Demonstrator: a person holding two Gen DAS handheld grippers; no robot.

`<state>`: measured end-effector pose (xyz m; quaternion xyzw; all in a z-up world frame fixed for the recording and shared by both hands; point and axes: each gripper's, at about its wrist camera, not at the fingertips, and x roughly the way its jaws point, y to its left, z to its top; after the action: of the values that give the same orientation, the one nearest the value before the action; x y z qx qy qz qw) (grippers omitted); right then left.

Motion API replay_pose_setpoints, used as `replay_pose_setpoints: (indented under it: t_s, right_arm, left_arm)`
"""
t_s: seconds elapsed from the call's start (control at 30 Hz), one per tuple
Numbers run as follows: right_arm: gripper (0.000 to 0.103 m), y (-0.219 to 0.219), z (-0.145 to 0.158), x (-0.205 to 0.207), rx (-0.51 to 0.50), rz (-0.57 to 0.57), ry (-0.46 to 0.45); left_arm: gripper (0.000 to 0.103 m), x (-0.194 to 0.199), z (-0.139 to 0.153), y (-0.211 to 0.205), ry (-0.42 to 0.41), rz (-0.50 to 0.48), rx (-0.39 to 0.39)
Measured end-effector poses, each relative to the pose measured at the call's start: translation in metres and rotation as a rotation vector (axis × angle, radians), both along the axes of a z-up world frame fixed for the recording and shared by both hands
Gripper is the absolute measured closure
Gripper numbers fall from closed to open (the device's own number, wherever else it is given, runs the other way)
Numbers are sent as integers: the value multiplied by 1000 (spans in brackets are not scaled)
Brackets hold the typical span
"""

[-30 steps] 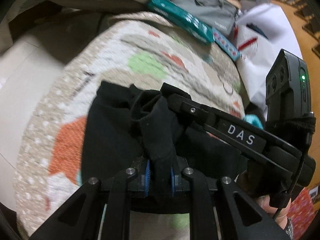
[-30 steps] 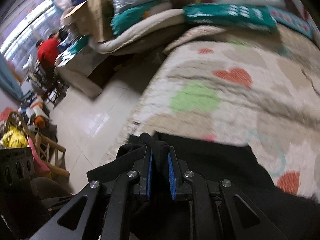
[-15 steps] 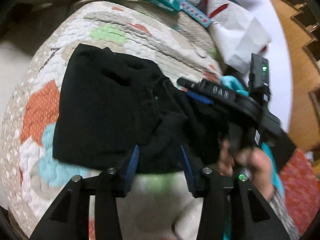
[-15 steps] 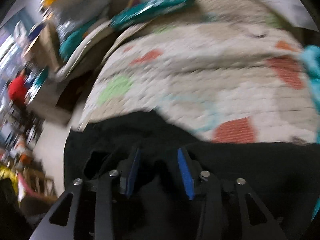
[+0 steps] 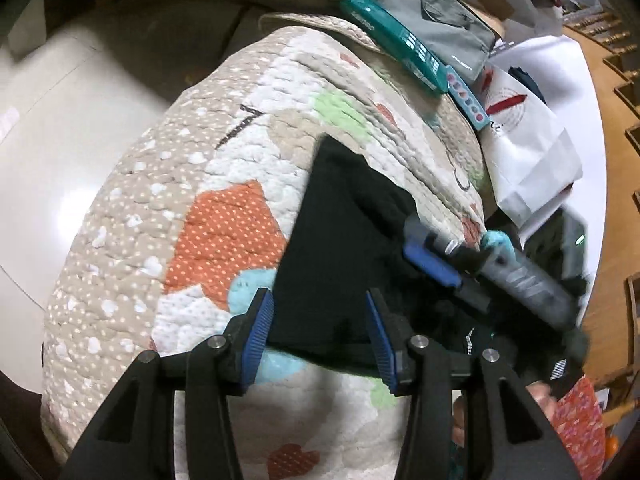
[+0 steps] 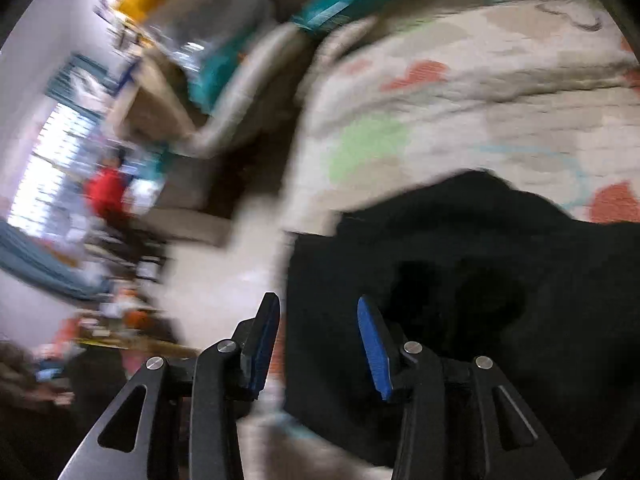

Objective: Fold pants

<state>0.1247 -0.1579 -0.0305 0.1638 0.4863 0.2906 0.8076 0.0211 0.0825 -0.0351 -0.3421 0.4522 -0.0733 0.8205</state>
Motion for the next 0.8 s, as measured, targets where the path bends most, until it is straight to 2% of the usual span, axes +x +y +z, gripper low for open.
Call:
replay_pose_setpoints:
  t_s: [0.1,0.13,0.17,0.23,0.3,0.37,0.47,0.57,0.63,0.67,0.8]
  right_arm:
    - [61,-26,-9,-5,-249,-141,-52]
    - [59,-35,-10,-7,-283,-174,-56]
    - [60,-48,-12,-10,-306,-215,-46]
    - [59,-70,-8,-14,-279,-270,-38]
    - [58,-81,4,-19,-263,-306,-92]
    - [57,-74,15,-17,-241,-269,-139]
    - [49,-46,16,-9,-233,-151,-157]
    - [49,-11,2,2,-304,-55,-157]
    - [82,9,-11,13,-317,-12,-115]
    - [95,12,-14,14,-320,-9,-98]
    - [95,-3,-6,3,-263,-49,-101]
  left_arm:
    - [58,9,2,2,-10,-8,10]
    - [58,13,2,1,-15,-14,12]
    - [58,18,3,-2,-21,-22,18]
    - [58,27,2,-9,-29,-38,30]
    - [57,35,-1,-15,-38,-53,54]
    - [56,39,-6,-21,-40,-72,88]
    - [56,39,-15,-24,-40,-85,130]
    - [54,36,-21,-20,-49,-91,145]
    - [53,36,-22,-17,-53,-91,141]
    - [53,35,-22,-14,-57,-88,131]
    - [50,37,-23,-7,-57,-74,64]
